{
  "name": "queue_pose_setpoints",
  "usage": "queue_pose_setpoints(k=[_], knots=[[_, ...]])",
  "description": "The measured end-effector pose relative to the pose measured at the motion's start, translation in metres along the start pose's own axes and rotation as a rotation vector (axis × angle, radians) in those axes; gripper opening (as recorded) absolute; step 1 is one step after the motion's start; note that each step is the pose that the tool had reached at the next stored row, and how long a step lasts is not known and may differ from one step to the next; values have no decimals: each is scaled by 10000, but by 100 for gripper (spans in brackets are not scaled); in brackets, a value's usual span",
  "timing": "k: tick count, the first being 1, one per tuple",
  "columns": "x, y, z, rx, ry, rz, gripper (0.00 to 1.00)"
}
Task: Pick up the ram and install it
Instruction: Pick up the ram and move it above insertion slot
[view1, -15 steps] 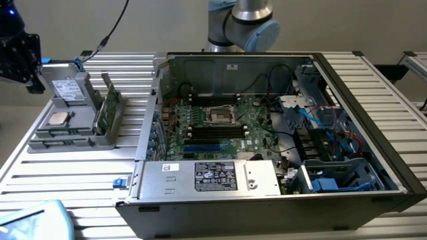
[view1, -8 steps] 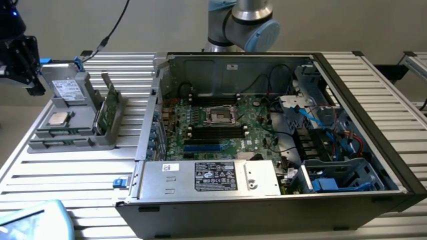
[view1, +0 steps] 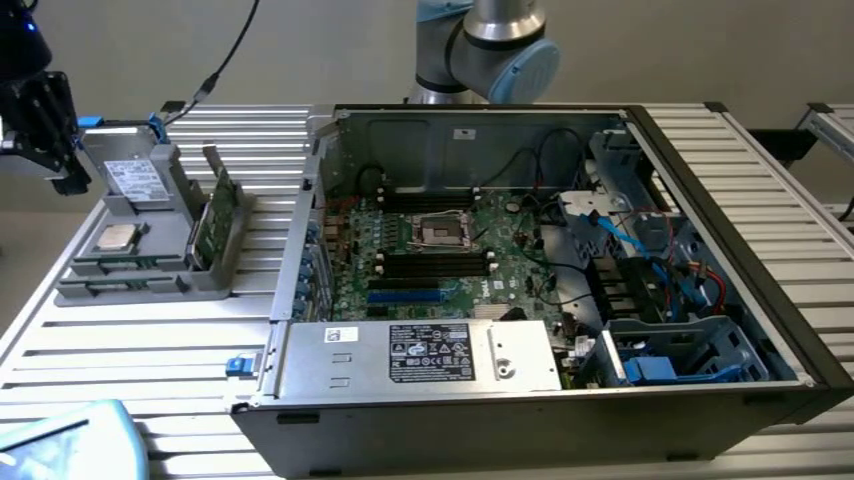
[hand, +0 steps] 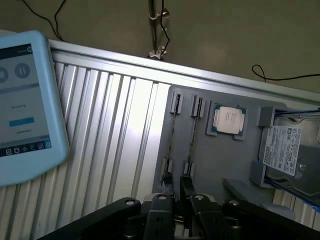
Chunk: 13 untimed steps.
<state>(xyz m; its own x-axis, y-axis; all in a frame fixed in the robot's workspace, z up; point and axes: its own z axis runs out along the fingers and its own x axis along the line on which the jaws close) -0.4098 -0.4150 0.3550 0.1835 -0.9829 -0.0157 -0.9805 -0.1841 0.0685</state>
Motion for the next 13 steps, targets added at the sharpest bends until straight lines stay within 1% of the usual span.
queue_pose_setpoints(k=[1, 2, 3, 4, 5, 13], knots=[[0, 0, 0, 0, 0, -1, 25], [1, 0, 0, 0, 0, -1, 25], [1, 1, 1, 0, 0, -1, 31], [2, 0, 14, 2, -1, -1, 31], [2, -1, 32, 3, -1, -1, 37], [4, -10, 175, 0, 0, -1, 37]])
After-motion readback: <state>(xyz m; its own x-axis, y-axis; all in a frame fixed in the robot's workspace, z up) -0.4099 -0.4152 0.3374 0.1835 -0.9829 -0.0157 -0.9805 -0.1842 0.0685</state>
